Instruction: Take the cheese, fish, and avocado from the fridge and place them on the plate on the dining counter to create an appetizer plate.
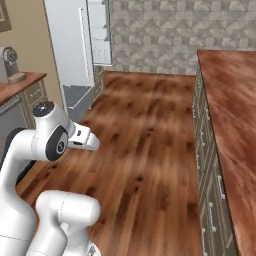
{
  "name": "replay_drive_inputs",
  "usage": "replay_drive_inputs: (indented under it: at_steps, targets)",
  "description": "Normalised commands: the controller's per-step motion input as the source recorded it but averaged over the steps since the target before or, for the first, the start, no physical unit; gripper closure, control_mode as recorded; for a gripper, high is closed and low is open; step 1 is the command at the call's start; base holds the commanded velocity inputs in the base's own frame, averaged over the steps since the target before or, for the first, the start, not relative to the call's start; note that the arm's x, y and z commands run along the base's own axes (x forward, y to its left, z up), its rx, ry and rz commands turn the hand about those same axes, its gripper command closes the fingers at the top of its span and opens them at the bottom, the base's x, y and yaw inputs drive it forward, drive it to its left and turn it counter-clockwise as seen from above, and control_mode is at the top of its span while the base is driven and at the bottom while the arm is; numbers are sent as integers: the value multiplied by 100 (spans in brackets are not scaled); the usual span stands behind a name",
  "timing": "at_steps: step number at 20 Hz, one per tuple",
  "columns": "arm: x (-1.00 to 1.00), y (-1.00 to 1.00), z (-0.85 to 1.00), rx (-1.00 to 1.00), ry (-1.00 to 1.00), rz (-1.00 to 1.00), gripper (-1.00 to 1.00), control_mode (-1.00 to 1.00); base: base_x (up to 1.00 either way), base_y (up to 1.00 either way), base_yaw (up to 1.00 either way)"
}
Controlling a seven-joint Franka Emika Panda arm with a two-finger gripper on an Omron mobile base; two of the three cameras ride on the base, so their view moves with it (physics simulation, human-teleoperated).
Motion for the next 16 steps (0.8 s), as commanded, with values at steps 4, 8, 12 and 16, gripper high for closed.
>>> replay_drive_inputs:
  at_steps: [4, 8, 12, 16]
  targets:
    - [0, 0, 0, 0, 0, 0, -100, 100, 100, 43, -27]
    - [0, 0, 0, 0, 0, 0, -100, 100, 100, 22, -11]
    - [0, 0, 0, 0, 0, 0, -100, 100, 100, 3, 1]
    - [0, 0, 0, 0, 0, 0, -100, 100, 100, 0, 10]
